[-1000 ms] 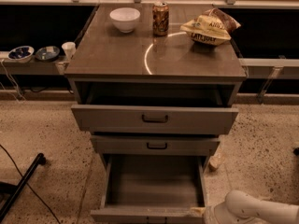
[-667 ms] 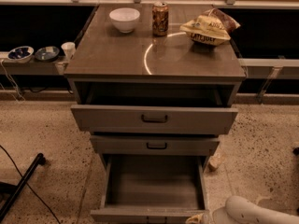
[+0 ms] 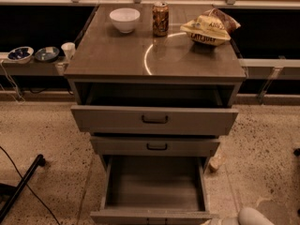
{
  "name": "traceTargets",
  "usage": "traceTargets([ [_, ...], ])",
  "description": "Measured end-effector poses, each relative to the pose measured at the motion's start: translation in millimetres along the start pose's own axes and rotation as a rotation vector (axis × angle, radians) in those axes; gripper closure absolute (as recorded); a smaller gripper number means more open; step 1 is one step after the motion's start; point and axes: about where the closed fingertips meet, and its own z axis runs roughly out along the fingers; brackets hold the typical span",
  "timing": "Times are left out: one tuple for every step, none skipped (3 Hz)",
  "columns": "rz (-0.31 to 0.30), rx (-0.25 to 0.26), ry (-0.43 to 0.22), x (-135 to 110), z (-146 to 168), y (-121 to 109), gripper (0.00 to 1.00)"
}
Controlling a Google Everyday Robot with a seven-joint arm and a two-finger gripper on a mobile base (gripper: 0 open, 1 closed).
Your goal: Close bottom drawer
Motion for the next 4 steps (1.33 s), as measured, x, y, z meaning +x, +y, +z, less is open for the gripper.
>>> traceTargets([
  [0.033,0.008,0.018,9,19,3,1.00],
  [0.079,0.069,0.053,27,42,3,1.00],
  [0.094,0.124,0.079,34,48,-2,1.00],
  [0.110,0.188,0.044,45,56,-8,1.00],
])
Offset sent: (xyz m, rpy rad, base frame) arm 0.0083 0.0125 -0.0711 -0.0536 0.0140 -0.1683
